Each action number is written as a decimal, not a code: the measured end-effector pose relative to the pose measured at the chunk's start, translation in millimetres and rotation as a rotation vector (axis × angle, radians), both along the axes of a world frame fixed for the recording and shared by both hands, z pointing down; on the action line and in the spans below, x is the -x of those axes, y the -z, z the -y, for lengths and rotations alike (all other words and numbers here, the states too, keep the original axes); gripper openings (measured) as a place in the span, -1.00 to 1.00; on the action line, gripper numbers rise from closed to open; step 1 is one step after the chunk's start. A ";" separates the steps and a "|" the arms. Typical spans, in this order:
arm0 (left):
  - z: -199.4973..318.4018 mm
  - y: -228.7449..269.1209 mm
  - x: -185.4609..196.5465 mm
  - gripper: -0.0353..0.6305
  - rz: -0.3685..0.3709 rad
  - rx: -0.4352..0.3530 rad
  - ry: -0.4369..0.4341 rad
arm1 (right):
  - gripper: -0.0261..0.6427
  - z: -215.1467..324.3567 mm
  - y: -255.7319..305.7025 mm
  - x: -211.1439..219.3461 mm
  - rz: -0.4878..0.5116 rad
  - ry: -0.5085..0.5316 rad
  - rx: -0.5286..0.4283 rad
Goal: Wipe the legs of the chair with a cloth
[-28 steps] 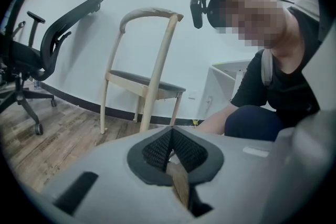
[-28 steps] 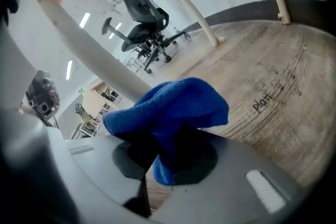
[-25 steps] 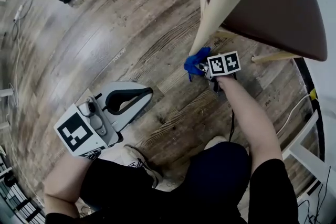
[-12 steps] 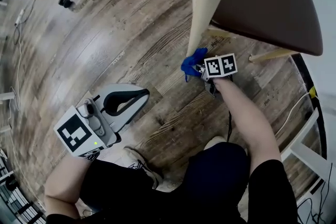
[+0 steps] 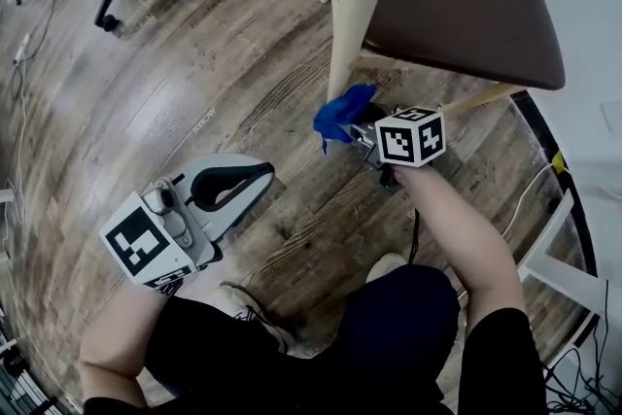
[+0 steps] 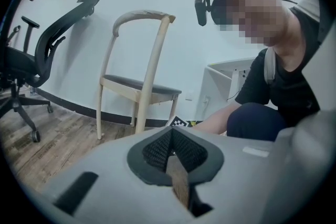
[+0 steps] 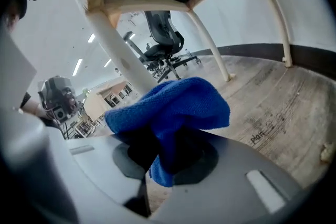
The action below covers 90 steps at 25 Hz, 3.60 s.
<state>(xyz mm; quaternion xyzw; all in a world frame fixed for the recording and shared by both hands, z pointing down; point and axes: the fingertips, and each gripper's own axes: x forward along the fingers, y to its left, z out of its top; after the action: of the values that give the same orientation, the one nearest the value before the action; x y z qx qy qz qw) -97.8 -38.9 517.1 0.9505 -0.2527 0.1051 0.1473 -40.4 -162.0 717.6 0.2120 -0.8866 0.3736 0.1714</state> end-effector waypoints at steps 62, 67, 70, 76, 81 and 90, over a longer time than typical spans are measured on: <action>31.2 -26.7 -22.8 -0.90 0.004 0.064 0.022 | -0.72 50.8 71.6 -297.5 0.229 -0.648 -0.095; 31.3 -30.3 -22.3 -0.90 0.021 0.078 0.029 | -0.72 53.2 -11.1 -301.4 0.176 -0.678 -0.021; 30.5 -31.3 -17.8 -0.90 0.034 0.089 0.043 | -0.72 56.2 -51.8 -296.6 0.190 -0.687 0.035; 28.3 -35.9 -8.5 -0.90 0.056 0.101 0.068 | -0.72 55.2 -131.4 -295.2 0.079 -0.747 0.189; 27.7 -33.4 -8.7 -0.90 0.059 0.098 0.070 | -0.72 57.6 -148.0 -295.6 0.037 -0.764 0.230; 23.3 -27.3 -13.7 -0.90 0.054 0.072 0.054 | -0.72 55.4 -122.0 -296.8 0.017 -0.755 0.211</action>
<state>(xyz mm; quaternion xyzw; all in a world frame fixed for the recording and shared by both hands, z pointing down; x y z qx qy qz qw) -84.2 -62.2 544.4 0.9342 -0.2783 0.1356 0.1772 256.4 -217.4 839.6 0.5015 -0.7042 0.5013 0.0355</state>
